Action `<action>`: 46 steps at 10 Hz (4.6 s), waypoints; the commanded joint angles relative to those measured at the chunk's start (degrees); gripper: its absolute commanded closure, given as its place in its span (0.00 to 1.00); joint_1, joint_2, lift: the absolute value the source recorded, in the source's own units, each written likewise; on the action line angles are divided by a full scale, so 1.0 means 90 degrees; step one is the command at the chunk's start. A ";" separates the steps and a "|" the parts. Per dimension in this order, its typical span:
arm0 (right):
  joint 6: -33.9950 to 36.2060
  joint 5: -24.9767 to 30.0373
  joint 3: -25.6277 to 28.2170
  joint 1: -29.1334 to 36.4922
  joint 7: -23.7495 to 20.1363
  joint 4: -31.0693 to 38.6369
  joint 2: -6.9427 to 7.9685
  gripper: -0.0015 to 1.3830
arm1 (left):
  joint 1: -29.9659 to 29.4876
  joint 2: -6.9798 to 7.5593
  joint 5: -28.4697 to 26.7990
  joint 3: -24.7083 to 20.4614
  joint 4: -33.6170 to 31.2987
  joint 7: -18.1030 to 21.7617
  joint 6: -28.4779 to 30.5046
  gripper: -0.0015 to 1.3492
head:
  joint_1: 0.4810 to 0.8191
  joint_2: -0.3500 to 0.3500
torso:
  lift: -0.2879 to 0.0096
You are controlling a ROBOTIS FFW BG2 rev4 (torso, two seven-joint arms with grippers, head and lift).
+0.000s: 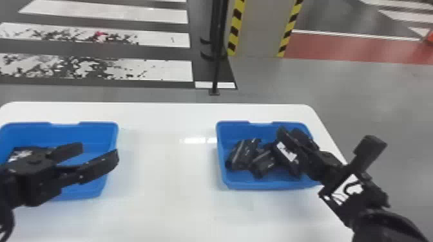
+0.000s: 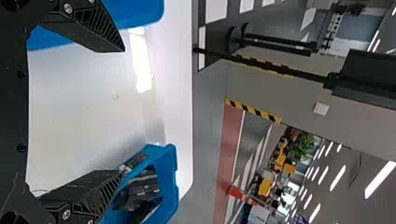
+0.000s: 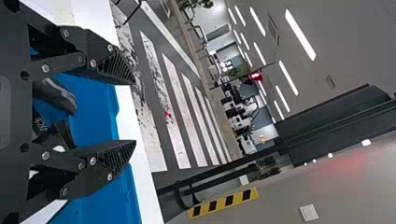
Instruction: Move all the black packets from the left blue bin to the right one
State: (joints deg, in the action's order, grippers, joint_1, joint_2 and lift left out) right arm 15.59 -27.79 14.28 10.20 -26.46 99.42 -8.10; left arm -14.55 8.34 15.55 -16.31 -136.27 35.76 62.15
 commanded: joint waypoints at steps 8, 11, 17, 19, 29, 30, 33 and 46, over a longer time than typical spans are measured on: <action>-0.2030 0.1628 0.0000 0.3100 0.0479 0.2321 0.0812 0.12 | 0.0368 0.0168 -0.1296 -0.2034 0.0195 -0.0233 0.0625 0.08 | 0.63 0.71 | 0.50; -0.2014 0.1489 -0.0038 0.3444 0.0586 0.2383 0.0906 0.12 | 0.1180 0.0334 -0.1778 -0.1996 0.1242 -0.0419 0.0953 0.08 | 0.63 0.83 | 0.50; -0.1811 0.1336 -0.0203 0.3444 0.0566 0.2305 0.0900 0.12 | 0.2805 0.0617 -0.2362 -0.1082 0.3617 -0.0614 0.1094 0.08 | 0.63 0.88 | 0.50; -0.1749 0.1285 -0.0279 0.3397 0.0547 0.2243 0.0881 0.12 | 0.3164 0.0773 -0.2400 -0.0625 0.4180 -0.0614 0.1266 0.08 | 0.63 0.87 | 0.50; -0.1608 0.1057 -0.0355 0.3225 0.0469 0.1977 0.0881 0.12 | 0.3930 0.0851 -0.3073 -0.0092 0.5930 -0.0643 0.1812 0.11 | 0.63 0.84 | 0.50; -0.1592 0.1032 -0.0368 0.3210 0.0459 0.1930 0.0881 0.13 | 0.4071 0.0851 -0.3073 -0.0092 0.6164 -0.0702 0.1781 0.10 | 0.63 0.85 | 0.50; -0.1514 0.0968 -0.0368 0.3163 0.0440 0.1836 0.0871 0.13 | 0.4289 0.0861 -0.3073 -0.0257 0.6633 -0.0838 0.1672 0.29 | 0.63 0.87 | 0.50; -0.1327 0.0143 -0.0863 0.3022 0.0098 0.2368 0.0715 0.15 | 0.1883 0.0363 -0.2718 0.0365 0.2211 -0.0067 0.0516 0.90 | 0.63 0.77 | 0.50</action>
State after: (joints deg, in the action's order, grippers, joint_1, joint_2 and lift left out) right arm 3.09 -25.21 7.54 37.68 -25.52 120.18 -1.35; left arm 4.07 12.15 -9.00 -13.70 -113.36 35.06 67.89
